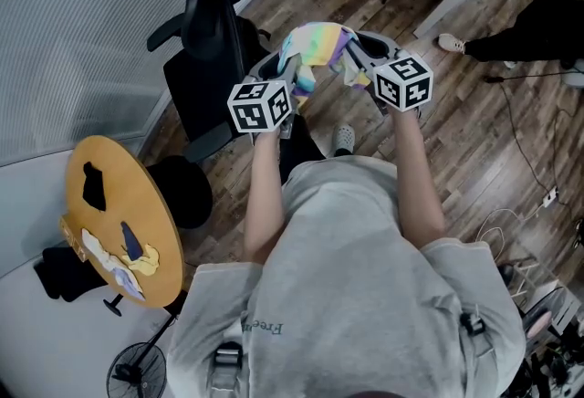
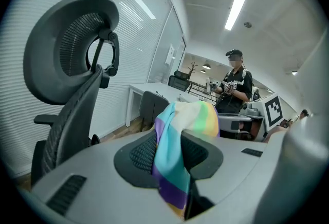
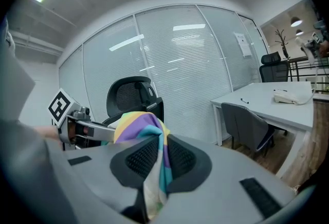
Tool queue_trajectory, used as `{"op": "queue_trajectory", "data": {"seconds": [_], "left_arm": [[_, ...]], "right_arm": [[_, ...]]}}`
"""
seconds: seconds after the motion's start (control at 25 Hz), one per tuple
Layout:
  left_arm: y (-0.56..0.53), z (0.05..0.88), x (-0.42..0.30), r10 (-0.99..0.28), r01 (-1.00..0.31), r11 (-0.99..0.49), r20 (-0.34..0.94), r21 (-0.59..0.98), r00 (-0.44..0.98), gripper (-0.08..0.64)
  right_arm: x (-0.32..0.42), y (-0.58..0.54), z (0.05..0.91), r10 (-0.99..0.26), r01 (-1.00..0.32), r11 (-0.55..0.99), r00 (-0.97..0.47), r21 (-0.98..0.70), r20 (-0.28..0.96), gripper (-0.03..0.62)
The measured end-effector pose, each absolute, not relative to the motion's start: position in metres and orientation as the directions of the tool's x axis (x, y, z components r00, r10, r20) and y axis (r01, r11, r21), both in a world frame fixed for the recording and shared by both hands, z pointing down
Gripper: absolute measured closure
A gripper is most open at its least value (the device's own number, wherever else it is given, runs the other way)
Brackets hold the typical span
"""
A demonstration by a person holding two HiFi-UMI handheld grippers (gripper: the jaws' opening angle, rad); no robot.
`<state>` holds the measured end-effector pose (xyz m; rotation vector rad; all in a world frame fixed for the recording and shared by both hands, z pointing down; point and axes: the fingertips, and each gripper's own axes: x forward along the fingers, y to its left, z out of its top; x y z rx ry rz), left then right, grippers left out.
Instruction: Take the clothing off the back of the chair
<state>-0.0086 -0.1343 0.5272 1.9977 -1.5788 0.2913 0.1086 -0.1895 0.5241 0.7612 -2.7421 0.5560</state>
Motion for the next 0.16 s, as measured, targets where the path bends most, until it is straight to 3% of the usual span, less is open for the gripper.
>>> {"op": "queue_trajectory", "data": {"seconds": [0.16], "left_arm": [[-0.1333,0.5247,-0.0068,-0.823,-0.945,-0.143,0.495,0.296,0.28,0.445]], "right_arm": [[0.1102,-0.1889,0.5221,-0.45,-0.539,0.79,-0.833,-0.291,0.321,0.531]]}}
